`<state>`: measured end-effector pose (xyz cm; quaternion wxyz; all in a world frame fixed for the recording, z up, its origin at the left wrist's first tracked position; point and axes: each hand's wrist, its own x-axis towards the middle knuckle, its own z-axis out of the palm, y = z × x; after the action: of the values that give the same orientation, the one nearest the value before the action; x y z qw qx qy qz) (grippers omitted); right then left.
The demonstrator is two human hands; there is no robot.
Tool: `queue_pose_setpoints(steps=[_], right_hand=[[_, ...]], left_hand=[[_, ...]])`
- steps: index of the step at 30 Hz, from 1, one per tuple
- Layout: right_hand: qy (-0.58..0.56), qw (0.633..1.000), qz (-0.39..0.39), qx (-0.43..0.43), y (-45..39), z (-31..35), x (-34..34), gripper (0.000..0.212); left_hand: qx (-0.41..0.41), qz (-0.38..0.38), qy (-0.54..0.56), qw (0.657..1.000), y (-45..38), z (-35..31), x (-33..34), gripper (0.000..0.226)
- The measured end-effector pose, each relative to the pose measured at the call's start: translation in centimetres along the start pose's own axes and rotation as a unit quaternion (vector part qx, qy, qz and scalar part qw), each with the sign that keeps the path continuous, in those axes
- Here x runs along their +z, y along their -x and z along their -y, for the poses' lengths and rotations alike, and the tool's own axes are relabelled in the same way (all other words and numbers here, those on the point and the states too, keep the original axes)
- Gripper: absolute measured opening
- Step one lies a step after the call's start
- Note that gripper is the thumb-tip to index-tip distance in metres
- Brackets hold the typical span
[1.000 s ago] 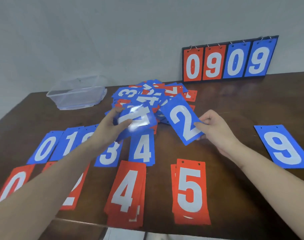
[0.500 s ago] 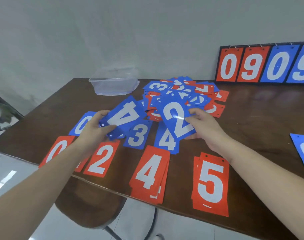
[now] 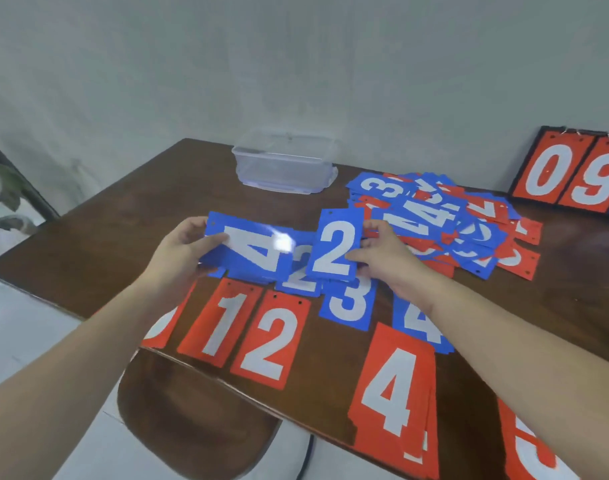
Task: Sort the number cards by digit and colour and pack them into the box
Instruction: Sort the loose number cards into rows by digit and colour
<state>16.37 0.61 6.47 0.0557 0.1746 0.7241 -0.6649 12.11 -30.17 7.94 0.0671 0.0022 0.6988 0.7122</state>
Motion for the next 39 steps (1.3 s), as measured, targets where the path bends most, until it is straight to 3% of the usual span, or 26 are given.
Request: queue_pose_setpoints(steps=[6, 11, 13, 15, 17, 19, 22, 25, 34, 39], right_hand=[[0.051, 0.999, -0.015, -0.009, -1.6, 0.4, 3.6, 0.095], [0.191, 0.981, -0.027, -0.021, -1.8, 0.9, 5.8, 0.093], [0.349, 0.934, -0.034, -0.067, -1.9, 0.6, 5.9, 0.085], [0.508, 0.854, -0.047, -0.103, -1.8, 0.3, 6.1, 0.078], [0.571, 0.812, -0.049, -0.111, -1.8, -0.1, 5.8, 0.073], [0.556, 0.823, -0.052, -0.107, -1.8, -0.5, 5.0, 0.067], [0.465, 0.875, -0.079, -0.111, -1.3, -0.9, 2.5, 0.053], [0.4, 0.9, -0.119, -0.124, 0.0, -1.3, -1.2, 0.044], [0.353, 0.905, -0.211, -0.111, 5.6, -3.9, -13.2, 0.032], [0.333, 0.91, -0.219, -0.114, 7.3, -5.8, -17.9, 0.031]], left_hand=[[-0.009, 0.039, -0.035, 0.999, -2.1, 0.6, -2.9, 0.02], [-0.009, 0.063, -0.05, 0.997, -3.4, 0.6, -3.2, 0.023], [-0.008, 0.076, -0.059, 0.995, -3.6, 0.6, -2.9, 0.023], [-0.009, 0.091, -0.065, 0.994, -3.9, 0.5, -2.6, 0.022], [-0.014, 0.112, -0.068, 0.991, -4.1, 0.6, -2.1, 0.022], [-0.017, 0.133, -0.07, 0.988, -4.2, 0.8, -1.5, 0.021], [-0.012, 0.165, -0.086, 0.982, -4.1, 0.8, 0.6, 0.022], [-0.003, 0.198, -0.105, 0.974, -4.1, 0.8, 4.1, 0.022], [-0.021, 0.319, -0.139, 0.937, -3.0, 1.4, 19.5, 0.022], [0.011, 0.36, -0.24, 0.901, -2.4, 2.6, 25.6, 0.023]])
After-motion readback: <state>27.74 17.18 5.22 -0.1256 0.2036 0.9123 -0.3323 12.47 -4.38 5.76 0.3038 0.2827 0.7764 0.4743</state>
